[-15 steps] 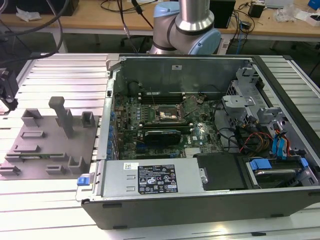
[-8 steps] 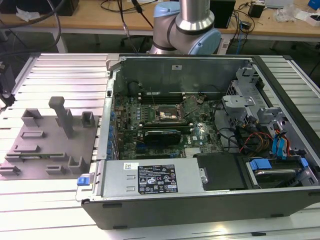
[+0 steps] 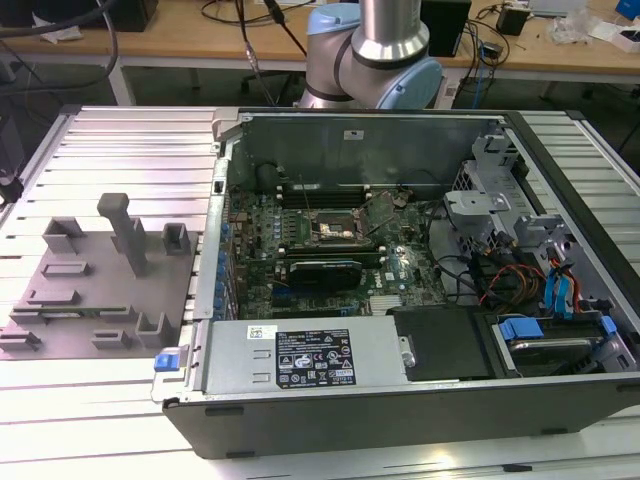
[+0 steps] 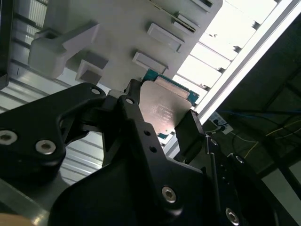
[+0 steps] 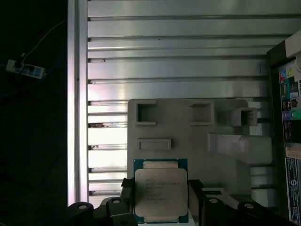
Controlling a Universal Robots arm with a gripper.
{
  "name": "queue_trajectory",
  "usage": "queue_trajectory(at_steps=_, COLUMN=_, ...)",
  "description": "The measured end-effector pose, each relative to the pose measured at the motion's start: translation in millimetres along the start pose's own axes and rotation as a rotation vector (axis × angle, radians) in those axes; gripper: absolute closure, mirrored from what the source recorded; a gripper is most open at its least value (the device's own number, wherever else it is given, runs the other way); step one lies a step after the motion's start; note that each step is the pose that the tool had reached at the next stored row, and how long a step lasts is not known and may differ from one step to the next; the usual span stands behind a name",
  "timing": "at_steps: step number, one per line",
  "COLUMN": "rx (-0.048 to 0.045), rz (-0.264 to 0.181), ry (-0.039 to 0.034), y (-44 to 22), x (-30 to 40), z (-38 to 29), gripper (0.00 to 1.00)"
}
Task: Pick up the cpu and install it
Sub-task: 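Pick up the cpu and move it towards the insertion slot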
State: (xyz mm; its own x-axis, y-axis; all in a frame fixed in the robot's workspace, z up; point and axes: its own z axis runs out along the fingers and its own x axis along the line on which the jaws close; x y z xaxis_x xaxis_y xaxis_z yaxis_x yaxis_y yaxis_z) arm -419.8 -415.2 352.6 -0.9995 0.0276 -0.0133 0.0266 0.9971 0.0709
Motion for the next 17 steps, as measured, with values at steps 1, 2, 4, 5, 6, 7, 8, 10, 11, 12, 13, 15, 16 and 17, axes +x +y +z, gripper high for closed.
queue_trajectory(at_steps=1, rx=0.0000, rz=0.000, ry=0.0000, y=0.1, x=0.0, z=-1.5, gripper=0.45)
queue_trajectory(at_steps=2, rx=-0.0001, rz=-0.001, ry=0.0000, y=0.3, x=-0.1, z=-4.2, gripper=0.45)
queue_trajectory(at_steps=4, rx=0.0000, rz=-0.002, ry=0.0001, y=0.7, x=-0.1, z=-9.4, gripper=0.45)
queue_trajectory(at_steps=5, rx=-0.0001, rz=-0.002, ry=0.0001, y=0.9, x=-0.2, z=-11.3, gripper=0.45)
queue_trajectory(at_steps=6, rx=-0.0001, rz=-0.002, ry=0.0001, y=1.0, x=-0.2, z=-13.6, gripper=0.45)
queue_trajectory(at_steps=7, rx=-0.0001, rz=-0.003, ry=0.0001, y=1.2, x=-0.2, z=-15.9, gripper=0.45)
queue_trajectory(at_steps=8, rx=-0.0001, rz=-0.003, ry=0.0002, y=1.4, x=-0.3, z=-19.0, gripper=0.45)
queue_trajectory(at_steps=10, rx=-0.0001, rz=-0.003, ry=0.0002, y=1.8, x=-0.3, z=-23.5, gripper=0.45)
queue_trajectory(at_steps=11, rx=-0.0001, rz=-0.004, ry=0.0003, y=2.0, x=-0.3, z=-26.5, gripper=0.45)
queue_trajectory(at_steps=12, rx=-0.0001, rz=-0.004, ry=0.0003, y=2.1, x=-0.3, z=-27.8, gripper=0.45)
queue_trajectory(at_steps=13, rx=-0.0001, rz=-0.004, ry=0.0003, y=2.2, x=-0.4, z=-29.6, gripper=0.45)
queue_trajectory(at_steps=15, rx=-0.0001, rz=-0.005, ry=0.0003, y=2.4, x=-0.4, z=-32.9, gripper=0.45)
queue_trajectory(at_steps=16, rx=-0.0001, rz=-0.005, ry=0.0003, y=2.5, x=-0.5, z=-34.2, gripper=0.45)
queue_trajectory(at_steps=17, rx=-0.0001, rz=-0.005, ry=0.0003, y=2.7, x=-0.5, z=-35.9, gripper=0.45)
